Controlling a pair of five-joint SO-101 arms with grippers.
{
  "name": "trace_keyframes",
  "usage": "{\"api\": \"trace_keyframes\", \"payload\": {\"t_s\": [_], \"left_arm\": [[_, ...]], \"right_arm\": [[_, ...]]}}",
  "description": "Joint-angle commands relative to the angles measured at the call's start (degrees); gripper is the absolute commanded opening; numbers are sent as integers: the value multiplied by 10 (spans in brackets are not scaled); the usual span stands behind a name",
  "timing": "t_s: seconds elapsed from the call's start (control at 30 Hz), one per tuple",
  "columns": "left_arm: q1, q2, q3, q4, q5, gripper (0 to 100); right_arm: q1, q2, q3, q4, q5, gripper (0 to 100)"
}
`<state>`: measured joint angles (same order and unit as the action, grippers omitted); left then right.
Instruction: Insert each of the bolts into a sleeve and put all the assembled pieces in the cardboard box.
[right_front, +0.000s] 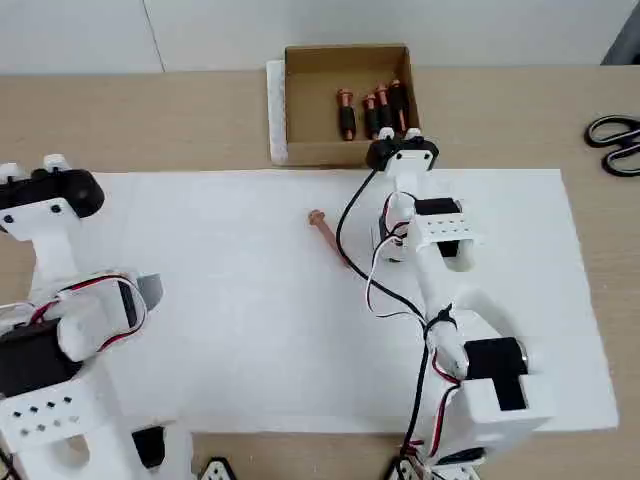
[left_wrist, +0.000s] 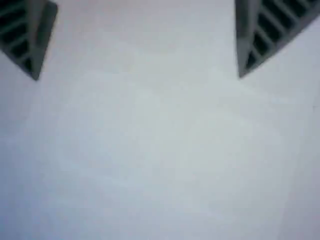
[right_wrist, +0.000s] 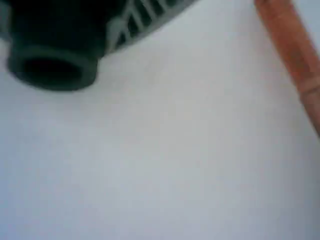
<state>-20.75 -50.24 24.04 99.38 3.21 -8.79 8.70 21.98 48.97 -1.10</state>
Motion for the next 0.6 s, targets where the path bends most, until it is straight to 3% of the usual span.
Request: {"api": "trace_keyframes", "payload": {"t_s": [0.0, 0.07, 0.57], "left_arm": [[-2, -4, -25, 10, 4, 240], [-3, -4, -25, 10, 4, 240], [-1, -4, -25, 10, 4, 240]], "right_arm": [[13, 22, -28, 9, -7, 96], [14, 32, -44, 25, -20, 134], [13, 49, -84, 65, -25, 136]]}}
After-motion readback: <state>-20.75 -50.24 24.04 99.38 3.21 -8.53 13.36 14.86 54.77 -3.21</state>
